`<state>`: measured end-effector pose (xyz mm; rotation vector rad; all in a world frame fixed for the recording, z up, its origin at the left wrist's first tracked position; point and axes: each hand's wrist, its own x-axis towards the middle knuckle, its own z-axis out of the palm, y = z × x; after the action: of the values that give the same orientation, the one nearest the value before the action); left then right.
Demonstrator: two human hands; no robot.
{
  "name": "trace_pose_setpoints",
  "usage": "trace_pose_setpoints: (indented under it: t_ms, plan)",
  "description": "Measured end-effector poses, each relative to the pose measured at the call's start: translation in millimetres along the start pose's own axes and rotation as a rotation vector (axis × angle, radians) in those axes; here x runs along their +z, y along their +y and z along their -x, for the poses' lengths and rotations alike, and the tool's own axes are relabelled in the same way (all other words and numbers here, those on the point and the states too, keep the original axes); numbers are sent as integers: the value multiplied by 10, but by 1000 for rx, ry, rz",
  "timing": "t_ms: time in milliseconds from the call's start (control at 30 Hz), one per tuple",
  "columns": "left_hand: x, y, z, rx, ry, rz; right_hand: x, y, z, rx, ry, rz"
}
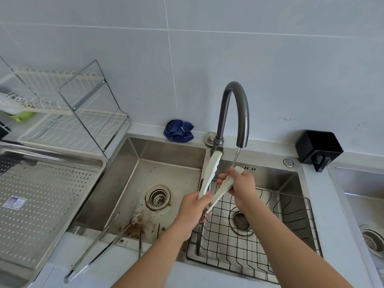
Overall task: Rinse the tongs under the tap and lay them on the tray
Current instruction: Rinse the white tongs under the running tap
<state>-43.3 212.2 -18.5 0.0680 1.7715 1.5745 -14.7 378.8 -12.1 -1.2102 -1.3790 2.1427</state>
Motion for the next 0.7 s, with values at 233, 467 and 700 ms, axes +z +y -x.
trace_pose_setpoints:
  t_ms: [233, 467, 700]
  plan:
    - [-82, -37, -33, 34, 5, 4, 43, -6, 104, 6, -146, -4]
    - [-79, 117, -153, 15, -129, 33, -37, -90, 129, -55, 25, -182]
    - [184, 96, -267, -123, -92, 174, -137, -298, 38, 16, -182, -100]
